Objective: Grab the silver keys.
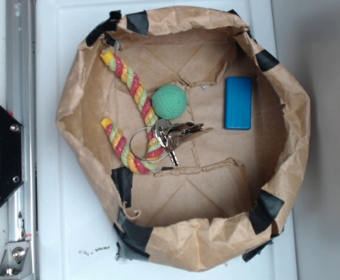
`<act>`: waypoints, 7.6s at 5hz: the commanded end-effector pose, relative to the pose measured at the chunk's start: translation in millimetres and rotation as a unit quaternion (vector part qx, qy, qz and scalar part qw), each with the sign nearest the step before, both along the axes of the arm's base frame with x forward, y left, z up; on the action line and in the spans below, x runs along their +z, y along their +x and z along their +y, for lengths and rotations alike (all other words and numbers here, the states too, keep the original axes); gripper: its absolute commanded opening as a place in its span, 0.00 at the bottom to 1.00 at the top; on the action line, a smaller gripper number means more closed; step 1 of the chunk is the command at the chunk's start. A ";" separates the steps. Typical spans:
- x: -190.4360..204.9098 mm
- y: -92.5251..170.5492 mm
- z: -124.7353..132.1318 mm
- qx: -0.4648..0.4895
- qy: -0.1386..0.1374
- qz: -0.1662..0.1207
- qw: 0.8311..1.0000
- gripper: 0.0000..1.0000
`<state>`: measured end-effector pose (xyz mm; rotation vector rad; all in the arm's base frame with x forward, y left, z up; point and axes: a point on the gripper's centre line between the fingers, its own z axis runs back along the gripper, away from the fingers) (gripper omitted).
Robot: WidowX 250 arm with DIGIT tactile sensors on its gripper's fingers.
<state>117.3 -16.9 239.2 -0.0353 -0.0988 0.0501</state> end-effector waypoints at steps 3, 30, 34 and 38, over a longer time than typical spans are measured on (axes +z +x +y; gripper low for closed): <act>-40.2 58.6 -5.3 0.052 0.034 -0.007 0.998 1.00; -198.6 142.1 2.1 0.038 -0.013 0.039 0.998 0.00; -84.1 148.9 38.5 0.070 -0.151 -0.008 0.986 0.00; -105.0 151.4 25.7 0.069 -0.102 0.006 0.992 0.00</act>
